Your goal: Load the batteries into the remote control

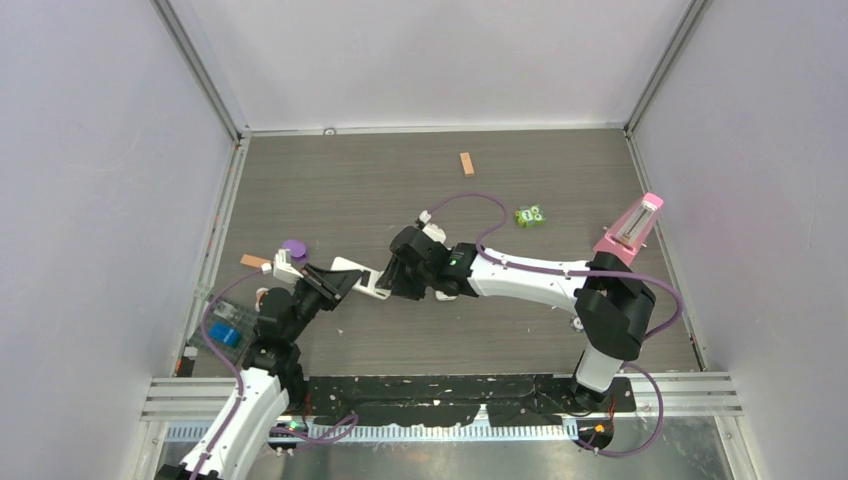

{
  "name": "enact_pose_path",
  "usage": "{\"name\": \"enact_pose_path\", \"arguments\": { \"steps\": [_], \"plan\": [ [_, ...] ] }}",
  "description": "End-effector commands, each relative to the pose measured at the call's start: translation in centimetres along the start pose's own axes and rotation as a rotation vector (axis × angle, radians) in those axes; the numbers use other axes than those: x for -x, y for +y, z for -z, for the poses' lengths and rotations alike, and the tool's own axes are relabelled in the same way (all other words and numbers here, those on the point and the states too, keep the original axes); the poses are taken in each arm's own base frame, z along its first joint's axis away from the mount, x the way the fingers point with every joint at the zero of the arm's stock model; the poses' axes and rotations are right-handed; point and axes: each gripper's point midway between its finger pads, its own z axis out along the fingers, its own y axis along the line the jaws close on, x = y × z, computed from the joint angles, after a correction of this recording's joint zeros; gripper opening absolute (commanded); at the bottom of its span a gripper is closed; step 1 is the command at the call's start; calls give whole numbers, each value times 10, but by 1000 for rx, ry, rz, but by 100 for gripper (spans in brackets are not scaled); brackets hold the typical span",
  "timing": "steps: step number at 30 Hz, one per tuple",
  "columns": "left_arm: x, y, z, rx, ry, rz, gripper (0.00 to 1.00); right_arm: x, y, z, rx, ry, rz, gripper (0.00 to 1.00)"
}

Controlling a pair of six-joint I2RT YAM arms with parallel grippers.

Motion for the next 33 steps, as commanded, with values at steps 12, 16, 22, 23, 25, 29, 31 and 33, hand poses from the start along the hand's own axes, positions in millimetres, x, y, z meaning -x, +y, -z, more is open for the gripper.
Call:
{"name": "enact_pose_path", "arguments": {
  "steps": [12, 16, 22, 23, 25, 29, 31, 33],
  "plan": [
    [9, -44, 3, -113, 21, -17, 0, -4, 19, 6, 69, 22, 2, 36],
    [8, -48, 5, -125, 26, -19, 0, -6, 20, 6, 77, 38, 9, 37],
    [5, -47, 3, -135, 42, -8, 0, -12, 23, 3, 79, 78, 20, 40],
    [5, -48, 4, -142, 43, -6, 0, -15, 22, 2, 80, 98, 20, 41],
    [5, -49, 4, -148, 40, -3, 0, -17, 22, 1, 81, 112, 20, 42],
    [6, -52, 5, -162, 37, -9, 0, -22, 22, -2, 84, 147, 25, 44],
    [5, -52, 6, -165, 38, -9, 0, -23, 24, -2, 87, 156, 27, 45],
    [6, -54, 6, -170, 33, -10, 0, -23, 24, -2, 88, 158, 30, 48]
  ]
}}
